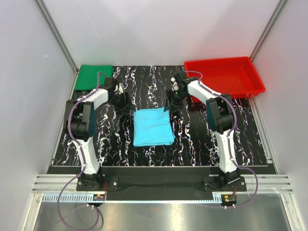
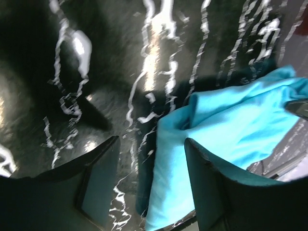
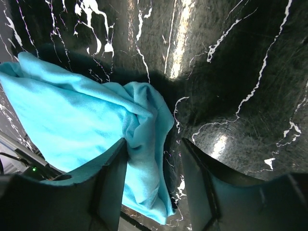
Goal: Fold and stack the t-shirts
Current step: Fold the tshirt
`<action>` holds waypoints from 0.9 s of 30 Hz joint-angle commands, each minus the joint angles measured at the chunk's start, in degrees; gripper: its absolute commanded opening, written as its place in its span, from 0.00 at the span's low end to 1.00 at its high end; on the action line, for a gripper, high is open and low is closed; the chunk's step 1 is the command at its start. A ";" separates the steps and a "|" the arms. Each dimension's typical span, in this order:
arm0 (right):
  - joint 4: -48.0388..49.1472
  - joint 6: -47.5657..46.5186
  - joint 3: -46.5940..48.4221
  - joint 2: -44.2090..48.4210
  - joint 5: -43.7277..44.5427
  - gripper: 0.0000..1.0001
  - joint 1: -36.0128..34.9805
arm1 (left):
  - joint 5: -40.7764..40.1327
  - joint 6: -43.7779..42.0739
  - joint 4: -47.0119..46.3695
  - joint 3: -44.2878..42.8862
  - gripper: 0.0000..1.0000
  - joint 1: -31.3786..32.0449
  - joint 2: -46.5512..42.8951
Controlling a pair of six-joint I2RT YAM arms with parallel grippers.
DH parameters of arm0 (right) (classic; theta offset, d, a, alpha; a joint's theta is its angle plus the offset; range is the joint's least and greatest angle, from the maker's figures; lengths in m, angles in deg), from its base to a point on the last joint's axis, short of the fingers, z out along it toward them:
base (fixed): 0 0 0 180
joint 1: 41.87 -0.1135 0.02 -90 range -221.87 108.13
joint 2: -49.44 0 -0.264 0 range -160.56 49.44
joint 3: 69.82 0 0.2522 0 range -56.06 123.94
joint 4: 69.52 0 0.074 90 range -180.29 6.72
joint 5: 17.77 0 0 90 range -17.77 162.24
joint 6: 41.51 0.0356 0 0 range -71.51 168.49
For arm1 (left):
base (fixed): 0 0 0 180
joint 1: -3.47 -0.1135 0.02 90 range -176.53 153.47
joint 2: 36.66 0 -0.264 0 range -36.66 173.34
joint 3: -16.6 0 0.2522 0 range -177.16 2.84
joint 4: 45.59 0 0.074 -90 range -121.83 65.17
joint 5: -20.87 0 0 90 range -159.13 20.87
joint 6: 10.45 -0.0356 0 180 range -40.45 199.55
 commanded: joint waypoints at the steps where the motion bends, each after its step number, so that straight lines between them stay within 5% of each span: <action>1: -0.87 -1.32 2.61 -0.31 1.24 0.54 0.73 | 4.38 0.42 -2.97 -2.91 0.60 0.09 0.74; 10: -0.51 -1.59 3.84 -1.18 0.72 0.46 1.17 | 7.90 4.03 -7.98 -0.45 0.53 0.18 2.23; 15: 0.36 -0.97 5.06 -1.89 -0.24 0.37 1.43 | 10.27 5.87 -10.27 0.43 0.33 0.18 3.55; 17: 0.10 -0.88 6.29 -2.94 -0.86 0.27 1.78 | 10.45 6.57 -11.15 0.52 0.28 0.18 3.90; 21: 0.54 0.52 7.18 -3.47 0.53 0.05 2.48 | 6.60 6.84 -11.06 0.78 0.00 0.00 2.77; 27: 1.77 1.05 7.79 -4.96 -0.42 0.00 3.10 | -2.28 5.88 -9.57 0.87 0.00 -0.35 1.36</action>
